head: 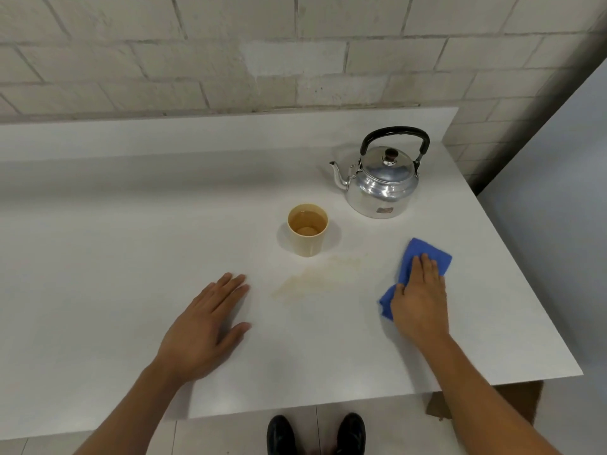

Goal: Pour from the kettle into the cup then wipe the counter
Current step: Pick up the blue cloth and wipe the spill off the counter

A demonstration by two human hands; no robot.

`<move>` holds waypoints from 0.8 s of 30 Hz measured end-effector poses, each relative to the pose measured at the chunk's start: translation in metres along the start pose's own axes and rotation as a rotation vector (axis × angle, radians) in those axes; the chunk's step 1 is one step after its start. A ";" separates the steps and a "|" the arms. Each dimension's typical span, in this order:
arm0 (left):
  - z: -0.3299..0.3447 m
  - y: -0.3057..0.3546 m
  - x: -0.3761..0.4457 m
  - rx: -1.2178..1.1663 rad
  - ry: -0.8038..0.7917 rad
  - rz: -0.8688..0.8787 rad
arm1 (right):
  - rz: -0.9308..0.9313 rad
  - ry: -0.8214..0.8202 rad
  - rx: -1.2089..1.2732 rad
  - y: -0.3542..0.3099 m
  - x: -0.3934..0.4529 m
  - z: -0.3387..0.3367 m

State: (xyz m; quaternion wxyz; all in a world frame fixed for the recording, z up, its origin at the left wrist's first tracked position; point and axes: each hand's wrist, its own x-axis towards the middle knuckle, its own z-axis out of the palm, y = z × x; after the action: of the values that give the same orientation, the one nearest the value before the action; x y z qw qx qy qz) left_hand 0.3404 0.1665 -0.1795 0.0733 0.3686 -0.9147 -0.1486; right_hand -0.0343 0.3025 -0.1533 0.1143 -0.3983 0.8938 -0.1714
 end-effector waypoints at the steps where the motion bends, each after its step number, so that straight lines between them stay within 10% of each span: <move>1: 0.000 0.000 0.000 -0.004 -0.001 -0.001 | -0.016 -0.001 0.021 -0.004 0.013 0.002; 13: 0.000 -0.001 -0.001 -0.026 0.008 -0.006 | -0.709 -0.202 0.096 -0.040 -0.063 0.043; 24: -0.001 0.000 0.000 -0.013 0.007 0.006 | -0.224 0.035 0.091 -0.035 -0.036 0.032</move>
State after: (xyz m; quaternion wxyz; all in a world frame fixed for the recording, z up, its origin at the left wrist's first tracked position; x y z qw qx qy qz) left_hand 0.3412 0.1663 -0.1787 0.0792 0.3660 -0.9145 -0.1532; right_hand 0.0239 0.3007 -0.1660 0.0968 -0.4871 0.8367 -0.2306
